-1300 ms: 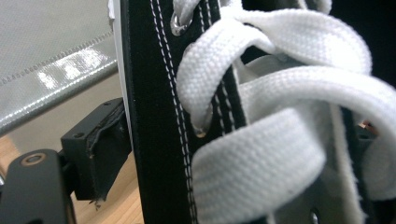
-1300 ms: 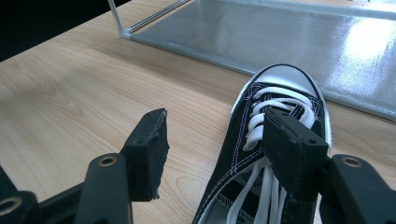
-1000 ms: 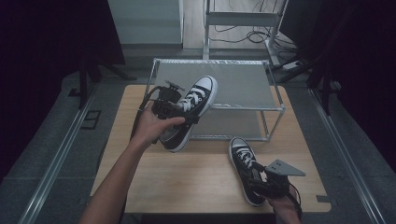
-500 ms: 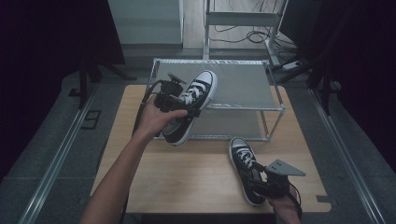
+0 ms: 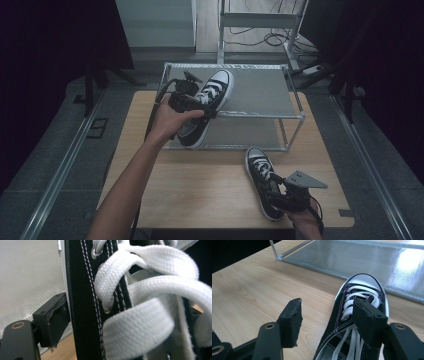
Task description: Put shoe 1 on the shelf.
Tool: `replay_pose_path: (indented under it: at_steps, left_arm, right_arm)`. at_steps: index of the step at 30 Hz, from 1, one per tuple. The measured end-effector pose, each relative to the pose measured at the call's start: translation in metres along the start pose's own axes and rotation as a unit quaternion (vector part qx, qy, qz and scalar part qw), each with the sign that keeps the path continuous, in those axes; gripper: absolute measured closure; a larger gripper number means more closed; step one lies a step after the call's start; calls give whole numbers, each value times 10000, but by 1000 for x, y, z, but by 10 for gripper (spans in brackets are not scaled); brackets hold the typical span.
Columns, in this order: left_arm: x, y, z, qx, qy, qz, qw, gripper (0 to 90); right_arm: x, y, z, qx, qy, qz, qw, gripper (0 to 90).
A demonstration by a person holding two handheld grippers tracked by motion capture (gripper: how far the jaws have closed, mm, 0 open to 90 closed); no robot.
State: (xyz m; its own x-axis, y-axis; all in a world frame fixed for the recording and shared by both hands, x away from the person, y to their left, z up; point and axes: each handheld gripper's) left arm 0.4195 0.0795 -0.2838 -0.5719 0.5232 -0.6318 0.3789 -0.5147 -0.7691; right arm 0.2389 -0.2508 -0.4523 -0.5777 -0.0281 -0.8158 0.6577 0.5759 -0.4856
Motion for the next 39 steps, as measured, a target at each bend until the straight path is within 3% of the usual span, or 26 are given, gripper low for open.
replay_pose_path:
  at_steps: [19, 39]
  left_arm:
    - [-42, 10, -9, -232, -187, -202, 9994, 149]
    - [-77, 39, -23, -558, -600, -504, 9954, 148]
  right_arm:
    - [-1, -1, 1, -19, 43, 0, 10000, 409]
    - [0, -1, 4, -5, 65, -35, 10000, 406]
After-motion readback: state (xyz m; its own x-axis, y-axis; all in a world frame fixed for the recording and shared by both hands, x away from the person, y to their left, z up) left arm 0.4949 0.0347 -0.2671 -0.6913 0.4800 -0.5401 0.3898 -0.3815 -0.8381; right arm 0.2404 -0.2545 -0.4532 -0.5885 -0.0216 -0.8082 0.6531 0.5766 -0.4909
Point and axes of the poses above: each handheld gripper's, and its own axes: y roughly forward along the jaws, x roughly out of its underside, z roughly to its right, and after that the axes turned 13 degrees about y, right-handed
